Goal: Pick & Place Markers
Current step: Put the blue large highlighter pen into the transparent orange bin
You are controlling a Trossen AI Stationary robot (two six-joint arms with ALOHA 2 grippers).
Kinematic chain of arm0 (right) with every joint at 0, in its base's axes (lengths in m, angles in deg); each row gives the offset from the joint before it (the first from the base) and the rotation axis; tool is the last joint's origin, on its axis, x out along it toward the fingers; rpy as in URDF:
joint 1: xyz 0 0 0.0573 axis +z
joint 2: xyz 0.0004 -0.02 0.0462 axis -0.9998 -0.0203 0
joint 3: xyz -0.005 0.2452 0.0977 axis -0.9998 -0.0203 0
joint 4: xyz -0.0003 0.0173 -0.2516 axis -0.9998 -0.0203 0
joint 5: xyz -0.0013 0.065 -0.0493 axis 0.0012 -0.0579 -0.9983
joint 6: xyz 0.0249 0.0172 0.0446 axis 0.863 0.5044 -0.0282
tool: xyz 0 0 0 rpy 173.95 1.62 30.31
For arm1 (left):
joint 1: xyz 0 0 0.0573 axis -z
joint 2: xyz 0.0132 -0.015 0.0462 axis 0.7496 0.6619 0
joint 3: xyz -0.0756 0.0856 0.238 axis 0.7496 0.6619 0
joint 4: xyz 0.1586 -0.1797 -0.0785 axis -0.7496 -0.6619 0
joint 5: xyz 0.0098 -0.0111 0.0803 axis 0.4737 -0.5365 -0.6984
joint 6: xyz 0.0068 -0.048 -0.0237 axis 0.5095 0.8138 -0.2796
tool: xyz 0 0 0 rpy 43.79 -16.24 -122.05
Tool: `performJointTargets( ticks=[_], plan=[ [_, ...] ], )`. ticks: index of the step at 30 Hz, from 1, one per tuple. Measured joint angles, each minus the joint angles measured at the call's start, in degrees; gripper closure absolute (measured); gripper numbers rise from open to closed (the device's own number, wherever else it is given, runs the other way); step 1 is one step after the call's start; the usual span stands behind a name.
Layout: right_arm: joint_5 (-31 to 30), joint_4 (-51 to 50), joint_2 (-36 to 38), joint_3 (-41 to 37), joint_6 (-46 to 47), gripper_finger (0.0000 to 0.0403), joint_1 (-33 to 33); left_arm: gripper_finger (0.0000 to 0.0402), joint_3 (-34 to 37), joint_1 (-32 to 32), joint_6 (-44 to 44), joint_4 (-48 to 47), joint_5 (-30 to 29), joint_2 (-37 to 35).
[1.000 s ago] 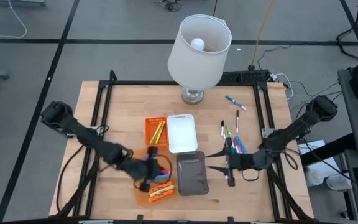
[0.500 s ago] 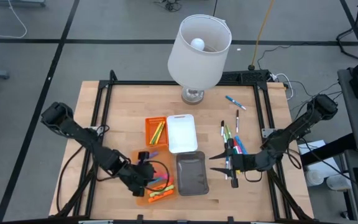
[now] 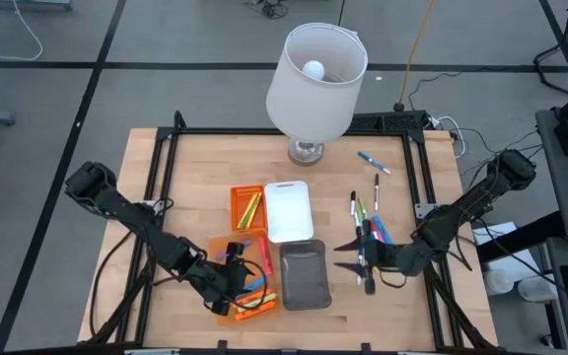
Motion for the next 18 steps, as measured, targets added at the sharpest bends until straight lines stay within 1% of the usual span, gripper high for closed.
performJointTargets(
  ticks=[3,5,8,10,13,16,18],
  plan=[
    [-2.8,-8.2,0.0,0.0,5.6,0.0252,-0.9,0.0199,0.0,-0.7,-0.2,0.0,0.0,0.0],
    [-2.9,-15.4,0.0,0.1,11.8,0.0252,-2.2,0.0199,0.0,-1.3,-0.2,0.2,0.0,0.0],
    [-2.0,-31.9,0.0,1.4,25.1,0.0254,-4.8,0.0197,0.0,-2.2,0.2,0.2,0.0,0.0],
    [0.7,-43.8,0.0,1.9,36.2,0.0258,-7.0,0.0198,0.0,-2.9,0.2,0.2,0.0,0.0],
    [7.8,-59.6,0.0,1.7,51.2,0.0266,-9.6,0.0201,0.0,-3.8,0.7,0.2,-0.1,0.0],
    [14.1,-66.8,0.0,-0.2,60.2,0.0273,-10.8,0.0205,0.0,-4.4,0.8,0.2,-0.1,0.0],
    [16.0,-67.5,0.0,-1.7,62.6,0.0277,-10.8,0.0206,0.0,-4.7,0.8,0.2,-0.1,0.0]
  ],
)
